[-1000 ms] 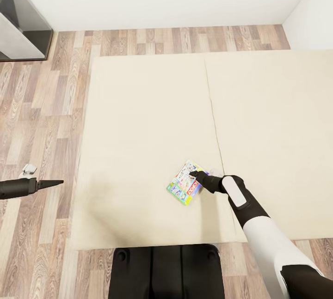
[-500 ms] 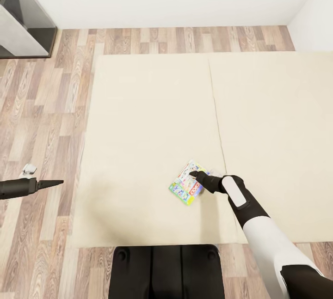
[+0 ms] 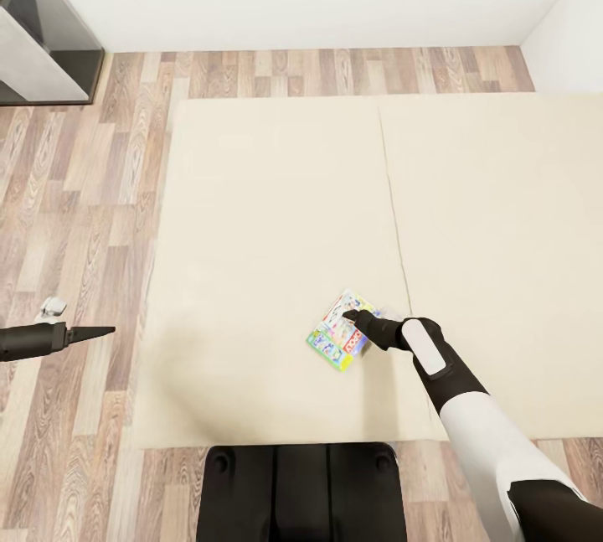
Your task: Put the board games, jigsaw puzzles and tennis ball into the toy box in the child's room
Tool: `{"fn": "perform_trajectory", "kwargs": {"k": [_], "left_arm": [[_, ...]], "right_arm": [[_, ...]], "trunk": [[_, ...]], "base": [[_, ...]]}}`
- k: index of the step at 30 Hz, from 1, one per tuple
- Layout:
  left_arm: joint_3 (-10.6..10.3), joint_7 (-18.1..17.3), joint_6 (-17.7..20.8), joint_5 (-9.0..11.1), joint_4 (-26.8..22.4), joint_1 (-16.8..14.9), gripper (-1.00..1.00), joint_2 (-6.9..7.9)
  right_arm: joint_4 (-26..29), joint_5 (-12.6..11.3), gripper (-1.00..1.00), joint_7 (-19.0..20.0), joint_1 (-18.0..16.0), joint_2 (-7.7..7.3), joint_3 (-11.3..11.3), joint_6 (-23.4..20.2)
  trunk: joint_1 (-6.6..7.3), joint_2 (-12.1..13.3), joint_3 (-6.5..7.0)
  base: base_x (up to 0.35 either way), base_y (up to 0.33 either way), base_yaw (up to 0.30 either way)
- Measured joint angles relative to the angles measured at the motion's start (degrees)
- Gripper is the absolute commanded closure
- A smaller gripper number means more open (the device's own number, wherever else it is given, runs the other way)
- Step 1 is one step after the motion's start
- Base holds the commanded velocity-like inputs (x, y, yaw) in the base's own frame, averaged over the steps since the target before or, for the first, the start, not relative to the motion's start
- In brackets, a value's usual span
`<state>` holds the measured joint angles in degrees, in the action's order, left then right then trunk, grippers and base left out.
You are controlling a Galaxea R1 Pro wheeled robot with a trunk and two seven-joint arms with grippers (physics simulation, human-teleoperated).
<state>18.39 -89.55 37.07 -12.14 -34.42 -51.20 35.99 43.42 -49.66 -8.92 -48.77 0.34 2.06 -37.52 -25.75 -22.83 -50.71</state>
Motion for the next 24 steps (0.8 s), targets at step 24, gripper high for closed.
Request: {"fn": "perform_trajectory", "kwargs": {"k": [24], "left_arm": [[0.0,0.0,0.0,0.1,0.0,0.0,-1.00,0.00]], "right_arm": [[0.0,0.0,-1.00,0.0,0.0,0.00,0.0,0.0]], "trunk": [[0.00,0.0,0.00]], "base": [[-0.001,0.053,0.000]]}}
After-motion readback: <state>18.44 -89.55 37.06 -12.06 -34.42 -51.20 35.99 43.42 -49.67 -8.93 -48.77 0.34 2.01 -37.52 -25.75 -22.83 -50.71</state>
